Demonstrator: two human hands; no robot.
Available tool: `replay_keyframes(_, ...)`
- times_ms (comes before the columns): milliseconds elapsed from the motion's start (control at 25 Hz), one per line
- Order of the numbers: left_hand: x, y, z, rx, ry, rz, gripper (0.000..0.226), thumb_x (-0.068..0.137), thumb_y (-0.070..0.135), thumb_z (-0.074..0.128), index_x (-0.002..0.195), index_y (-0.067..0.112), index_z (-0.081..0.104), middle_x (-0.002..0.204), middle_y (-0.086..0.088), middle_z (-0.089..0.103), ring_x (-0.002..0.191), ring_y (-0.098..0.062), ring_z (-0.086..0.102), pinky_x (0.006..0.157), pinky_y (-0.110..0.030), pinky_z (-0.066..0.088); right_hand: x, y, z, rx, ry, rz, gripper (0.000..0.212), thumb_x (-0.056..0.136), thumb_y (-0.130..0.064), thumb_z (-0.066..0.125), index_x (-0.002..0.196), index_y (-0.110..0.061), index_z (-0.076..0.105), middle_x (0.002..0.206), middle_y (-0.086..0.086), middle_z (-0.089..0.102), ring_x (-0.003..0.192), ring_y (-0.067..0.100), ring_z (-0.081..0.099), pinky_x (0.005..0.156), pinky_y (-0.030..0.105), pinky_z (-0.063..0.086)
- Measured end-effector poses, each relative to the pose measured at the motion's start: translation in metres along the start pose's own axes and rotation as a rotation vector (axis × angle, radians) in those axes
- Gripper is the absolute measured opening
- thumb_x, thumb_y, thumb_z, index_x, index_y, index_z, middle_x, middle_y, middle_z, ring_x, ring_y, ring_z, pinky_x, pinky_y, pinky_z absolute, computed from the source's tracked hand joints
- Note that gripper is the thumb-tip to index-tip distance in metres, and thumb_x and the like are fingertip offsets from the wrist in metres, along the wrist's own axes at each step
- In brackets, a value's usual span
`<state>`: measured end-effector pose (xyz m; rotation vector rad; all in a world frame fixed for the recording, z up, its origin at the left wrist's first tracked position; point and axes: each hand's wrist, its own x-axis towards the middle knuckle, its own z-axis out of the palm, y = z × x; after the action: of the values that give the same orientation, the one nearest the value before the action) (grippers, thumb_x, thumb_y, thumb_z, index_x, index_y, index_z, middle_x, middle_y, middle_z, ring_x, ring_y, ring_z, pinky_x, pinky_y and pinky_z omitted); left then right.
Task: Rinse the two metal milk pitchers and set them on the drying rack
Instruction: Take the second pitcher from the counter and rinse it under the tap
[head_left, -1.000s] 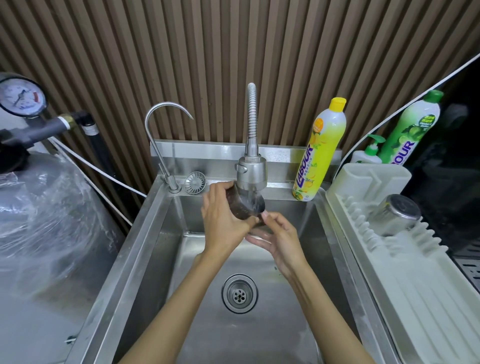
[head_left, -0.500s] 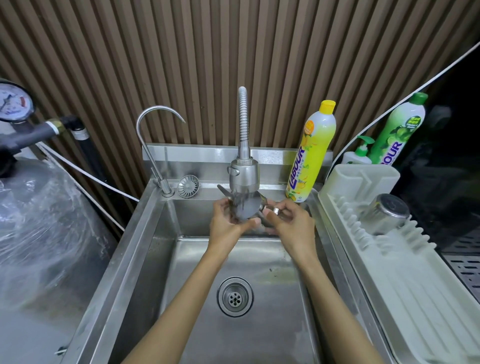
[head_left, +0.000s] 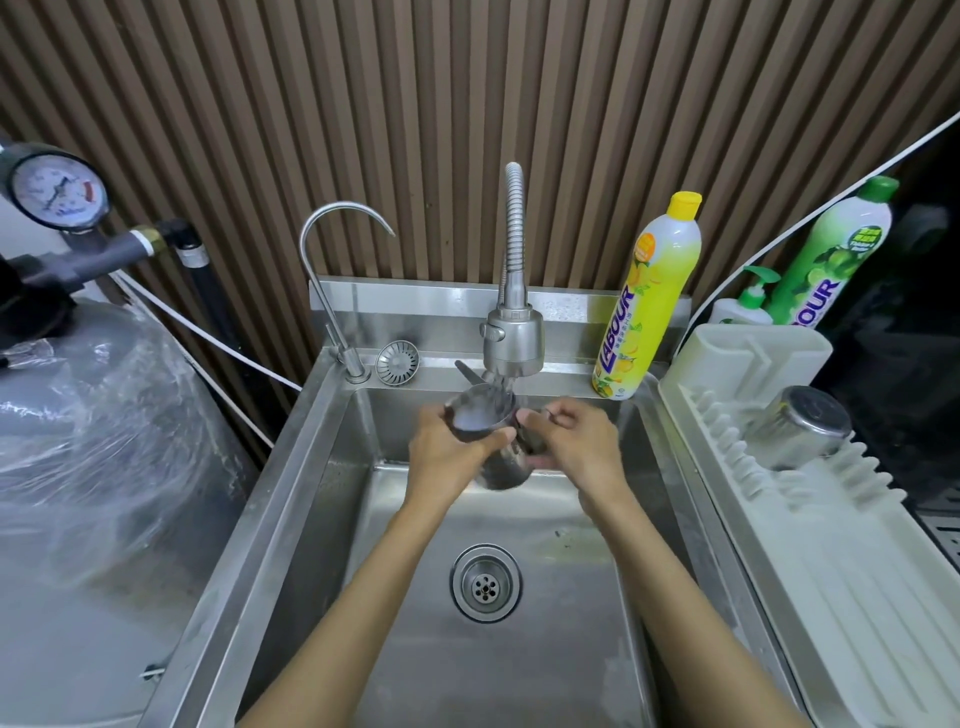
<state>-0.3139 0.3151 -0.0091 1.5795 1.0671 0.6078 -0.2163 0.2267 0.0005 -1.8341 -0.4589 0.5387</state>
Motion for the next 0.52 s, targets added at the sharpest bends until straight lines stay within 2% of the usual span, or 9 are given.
replay_keyframes(80, 0.01, -0.012, 0.002, -0.116, -0.224, -0.182, 0.033, 0.063, 0.022, 0.081, 0.079, 0.02, 0.053, 0.092, -0.003, 0.063, 0.093, -0.02, 0.059, 0.083, -0.031, 0.045, -0.001, -0.008, 0.009, -0.566, 0.059, -0.231, 0.017, 0.082, -0.028, 0.063, 0.087, -0.012, 0.062, 0.091, 0.013, 0.071, 0.088, 0.032, 0.064, 0.074, 0.033, 0.044)
replay_keyframes(160, 0.019, -0.022, 0.011, -0.167, -0.358, -0.269, 0.033, 0.052, 0.02, 0.08, 0.078, 0.022, 0.058, 0.089, -0.004, 0.062, 0.088, -0.018, 0.057, 0.077, -0.028, 0.044, 0.003, -0.013, 0.018, -0.872, 0.044, -0.424, 0.022, 0.087, -0.021, 0.053, 0.103, -0.008, 0.059, 0.099, 0.019, 0.068, 0.097, 0.036, 0.06, 0.072, 0.036, 0.043)
replay_keyframes(200, 0.025, -0.026, 0.016, -0.178, -0.375, -0.288, 0.038, 0.049, 0.017, 0.078, 0.083, 0.019, 0.062, 0.092, -0.007, 0.062, 0.085, -0.018, 0.057, 0.073, -0.026, 0.044, 0.006, -0.014, 0.021, -0.94, 0.036, -0.494, 0.024, 0.087, -0.016, 0.05, 0.108, -0.006, 0.057, 0.102, 0.021, 0.066, 0.1, 0.038, 0.058, 0.072, 0.037, 0.044)
replay_keyframes(280, 0.037, -0.03, 0.023, -0.215, -0.368, -0.318, 0.038, 0.057, 0.004, 0.073, 0.093, 0.012, 0.062, 0.094, -0.011, 0.06, 0.076, -0.019, 0.056, 0.065, -0.024, 0.044, 0.013, -0.016, 0.025, -1.022, 0.003, -0.588, 0.029, 0.085, -0.008, 0.049, 0.112, -0.004, 0.056, 0.103, 0.023, 0.064, 0.105, 0.037, 0.055, 0.069, 0.039, 0.044)
replay_keyframes(360, 0.046, -0.032, 0.026, -0.217, -0.347, -0.348, 0.034, 0.061, -0.001, 0.069, 0.093, 0.008, 0.062, 0.093, -0.013, 0.058, 0.07, -0.018, 0.053, 0.061, -0.025, 0.043, 0.02, -0.014, 0.026, -1.051, -0.05, -0.64, 0.034, 0.08, -0.001, 0.053, 0.114, -0.001, 0.056, 0.101, 0.026, 0.063, 0.105, 0.036, 0.054, 0.062, 0.037, 0.04)
replay_keyframes(440, 0.051, -0.036, 0.025, -0.16, -0.36, -0.361, 0.045, 0.068, 0.0, 0.068, 0.112, 0.0, 0.058, 0.1, -0.014, 0.059, 0.078, -0.02, 0.054, 0.063, -0.025, 0.042, 0.028, -0.01, 0.026, -1.045, -0.045, -0.721, 0.038, 0.071, 0.005, 0.061, 0.108, 0.001, 0.058, 0.092, 0.028, 0.063, 0.093, 0.039, 0.06, 0.056, 0.034, 0.037)
replay_keyframes(520, 0.051, -0.039, 0.025, -0.078, -0.389, -0.38, 0.061, 0.074, 0.004, 0.067, 0.13, 0.0, 0.045, 0.122, -0.012, 0.059, 0.101, -0.021, 0.056, 0.071, -0.026, 0.043, 0.032, -0.006, 0.023, -1.068, -0.024, -0.77, 0.039, 0.053, 0.007, 0.074, 0.09, -0.001, 0.064, 0.078, 0.025, 0.064, 0.072, 0.039, 0.064, 0.046, 0.028, 0.036)
